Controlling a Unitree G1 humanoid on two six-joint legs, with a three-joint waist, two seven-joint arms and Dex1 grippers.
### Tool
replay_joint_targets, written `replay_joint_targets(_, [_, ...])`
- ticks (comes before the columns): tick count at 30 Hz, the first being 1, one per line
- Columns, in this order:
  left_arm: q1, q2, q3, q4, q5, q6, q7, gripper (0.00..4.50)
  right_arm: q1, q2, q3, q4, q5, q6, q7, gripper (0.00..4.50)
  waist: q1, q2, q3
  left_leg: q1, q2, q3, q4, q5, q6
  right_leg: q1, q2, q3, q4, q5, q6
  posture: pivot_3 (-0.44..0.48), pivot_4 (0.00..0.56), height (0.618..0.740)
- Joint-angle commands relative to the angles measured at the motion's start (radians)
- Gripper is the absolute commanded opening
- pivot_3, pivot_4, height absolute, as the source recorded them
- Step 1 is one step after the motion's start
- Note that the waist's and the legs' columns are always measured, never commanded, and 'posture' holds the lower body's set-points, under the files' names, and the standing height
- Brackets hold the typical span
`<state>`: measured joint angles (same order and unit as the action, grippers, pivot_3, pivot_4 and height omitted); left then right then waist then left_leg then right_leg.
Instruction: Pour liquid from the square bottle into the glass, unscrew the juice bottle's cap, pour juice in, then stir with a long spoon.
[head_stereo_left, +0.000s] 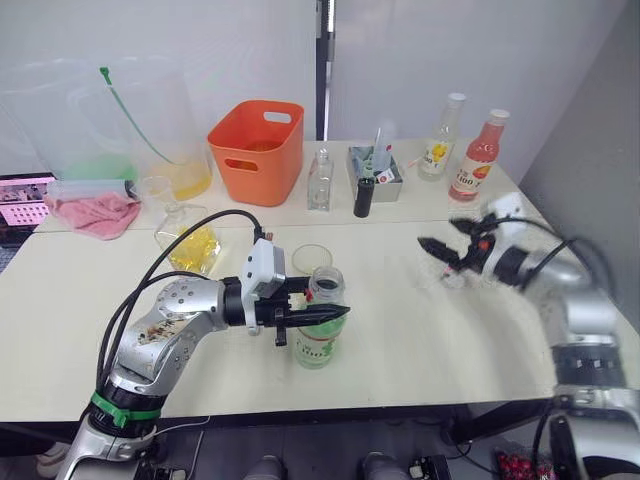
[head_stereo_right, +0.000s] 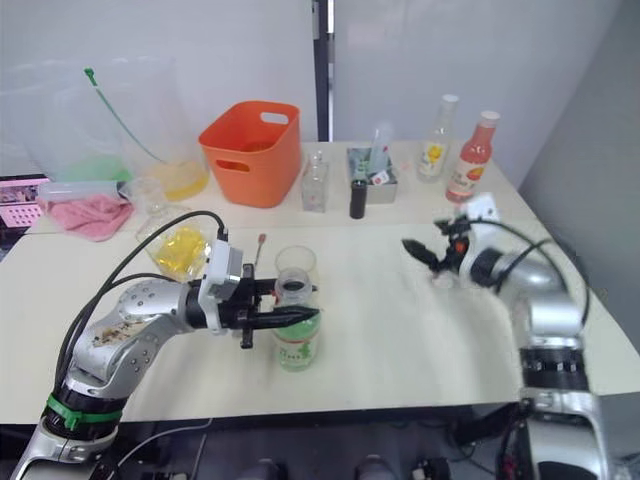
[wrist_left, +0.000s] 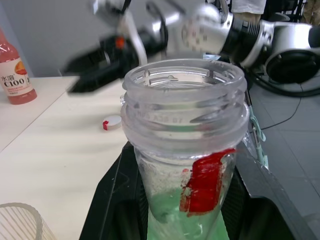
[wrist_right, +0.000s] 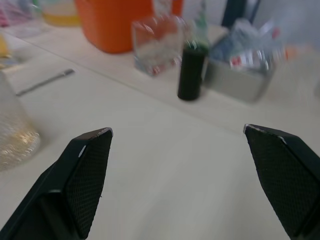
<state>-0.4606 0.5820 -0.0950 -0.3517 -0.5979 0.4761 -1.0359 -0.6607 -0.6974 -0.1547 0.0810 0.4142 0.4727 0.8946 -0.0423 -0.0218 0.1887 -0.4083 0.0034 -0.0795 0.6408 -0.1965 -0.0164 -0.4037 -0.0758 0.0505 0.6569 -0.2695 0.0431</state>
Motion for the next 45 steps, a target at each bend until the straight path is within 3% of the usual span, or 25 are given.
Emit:
replay_joint_targets(1, [0.006,0.040,0.073,-0.072,-0.049,0.047,0.026,1.37,0.001,-0.051,-0.001,-0.131,0.125,0.092,0.135,4.46,-0.003,0.000,0.000,0.000,0.000,0.000,0.000,0.000,0.000,0.000,0.000,0.000,0.000,0.000,0.000,0.000,0.150,0.740])
replay_joint_targets(5, [0.035,0.094,0.171,-0.153,-0.145,0.139,0.080,1.37,-0.017,-0.115,0.000,-0.212,0.215,0.179,0.223,4.46,0.000,0.000,0.001,-0.001,0.000,0.000,0.000,0.000,0.000,-0.001,0.000,0.000,0.000,0.000,0.000,0.000,0.150,0.740])
replay_joint_targets(11, [0.067,0.161,0.350,-0.226,-0.289,0.238,0.183,1.37,-0.058,-0.124,0.022,-0.236,0.288,0.248,0.276,4.46,0.002,-0.001,0.001,-0.001,0.000,0.000,0.000,0.000,0.000,-0.001,-0.001,0.000,-0.001,0.000,0.000,0.000,0.150,0.740])
replay_joint_targets(14, [0.098,0.243,0.429,-0.211,-0.300,0.267,0.173,1.37,-0.044,-0.124,0.056,-0.237,0.279,0.244,0.308,4.46,0.002,-0.001,0.001,-0.001,0.000,0.000,0.000,0.000,0.000,-0.001,-0.001,0.000,-0.001,0.000,0.000,0.000,0.150,0.740])
replay_joint_targets(18, [0.073,0.363,0.507,-0.077,-0.225,0.233,0.148,1.37,-0.036,-0.105,0.087,-0.224,0.265,0.222,0.321,4.46,0.001,-0.001,0.001,-0.001,0.000,0.000,0.000,0.000,0.000,-0.002,0.000,0.000,0.000,0.000,0.000,0.000,0.150,0.740])
replay_joint_targets(21, [0.040,0.390,0.464,-0.021,-0.129,0.157,0.160,1.37,-0.024,-0.080,0.088,-0.262,0.287,0.239,0.302,4.46,0.003,-0.001,0.001,-0.001,0.000,0.001,0.000,0.000,0.000,-0.002,0.000,0.000,-0.001,0.000,0.000,0.000,0.150,0.740])
replay_joint_targets(28, [-0.077,0.350,0.349,0.142,0.039,-0.006,0.156,1.37,0.031,-0.066,0.087,-0.324,0.288,0.270,0.242,4.46,0.023,-0.002,0.002,-0.003,-0.001,0.000,0.000,0.000,0.000,-0.003,-0.001,-0.001,-0.001,0.000,0.000,0.000,0.150,0.740])
replay_joint_targets(35, [-0.225,0.246,0.171,0.378,0.248,-0.242,0.129,1.37,0.113,-0.032,0.053,-0.395,0.285,0.288,0.099,4.46,0.030,-0.003,0.002,-0.006,-0.001,0.000,0.001,0.000,0.000,-0.004,-0.001,-0.002,-0.001,0.000,0.000,0.000,0.150,0.740])
replay_joint_targets(45, [-0.385,0.087,0.056,0.674,0.457,-0.587,0.164,1.37,0.215,0.011,0.014,-0.506,0.309,0.303,-0.051,4.46,0.028,-0.003,0.002,-0.009,-0.002,0.000,0.002,0.000,0.000,-0.009,-0.002,-0.001,0.004,0.000,0.000,0.000,0.150,0.740])
